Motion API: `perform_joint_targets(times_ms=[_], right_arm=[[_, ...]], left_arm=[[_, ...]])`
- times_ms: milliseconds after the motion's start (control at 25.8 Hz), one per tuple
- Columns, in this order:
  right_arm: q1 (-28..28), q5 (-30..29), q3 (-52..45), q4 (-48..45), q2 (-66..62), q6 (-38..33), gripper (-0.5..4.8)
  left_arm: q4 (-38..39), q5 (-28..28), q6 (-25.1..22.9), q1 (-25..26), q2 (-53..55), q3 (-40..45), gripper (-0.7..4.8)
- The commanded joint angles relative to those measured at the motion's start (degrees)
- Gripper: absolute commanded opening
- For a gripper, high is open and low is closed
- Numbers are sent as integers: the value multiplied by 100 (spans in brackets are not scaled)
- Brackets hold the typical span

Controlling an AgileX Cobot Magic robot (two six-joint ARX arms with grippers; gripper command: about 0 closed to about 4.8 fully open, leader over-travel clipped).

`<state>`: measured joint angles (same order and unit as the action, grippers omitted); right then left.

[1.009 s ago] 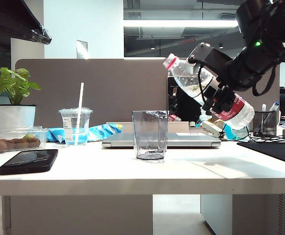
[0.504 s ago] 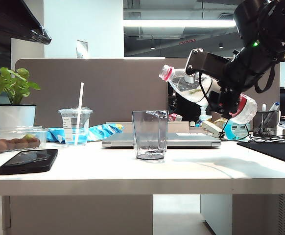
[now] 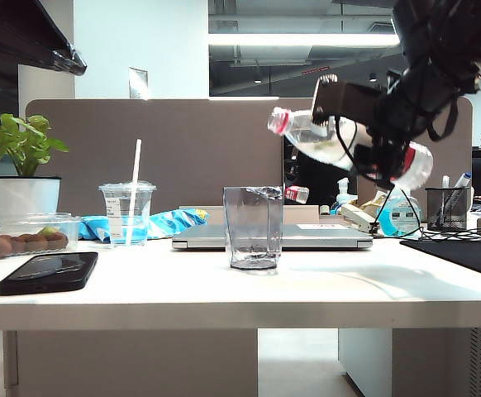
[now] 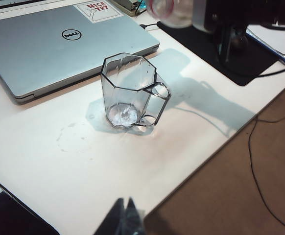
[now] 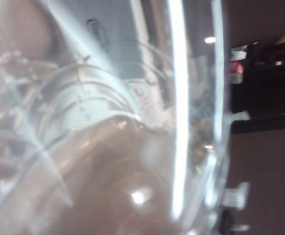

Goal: Pick up the mineral water bottle on the table and pour water into the mug until it's half full.

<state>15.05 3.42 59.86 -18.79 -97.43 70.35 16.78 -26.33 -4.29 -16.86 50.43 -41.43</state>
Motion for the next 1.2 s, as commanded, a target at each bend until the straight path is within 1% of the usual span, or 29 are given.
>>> perform_joint_targets(times_ms=[39, 233, 388, 582, 776, 892, 970, 1203], right_arm=[[4, 11, 192, -350, 76, 337, 242], [4, 13, 251, -332, 35, 675, 242], [7, 293, 400, -330, -151, 750, 243], [72, 291, 400, -334, -278, 1198, 243], [79, 291, 402, -372, -280, 1305, 243], [79, 293, 402, -376, -280, 1735, 243], [79, 293, 402, -376, -280, 1867, 243], [79, 315, 400, -374, -280, 1869, 243]], left_arm=[[-46, 2, -20, -2, -13, -22, -2], [-13, 2, -20, -2, -13, -22, -2], [85, 2, -20, -2, -13, -22, -2], [136, 22, -22, -2, -13, -22, -2], [122, 26, -22, -2, -13, -22, -2], [118, 26, -22, -2, -13, -22, -2], [116, 57, -22, -2, -13, -22, -2], [118, 63, -20, -2, -13, -22, -2]])
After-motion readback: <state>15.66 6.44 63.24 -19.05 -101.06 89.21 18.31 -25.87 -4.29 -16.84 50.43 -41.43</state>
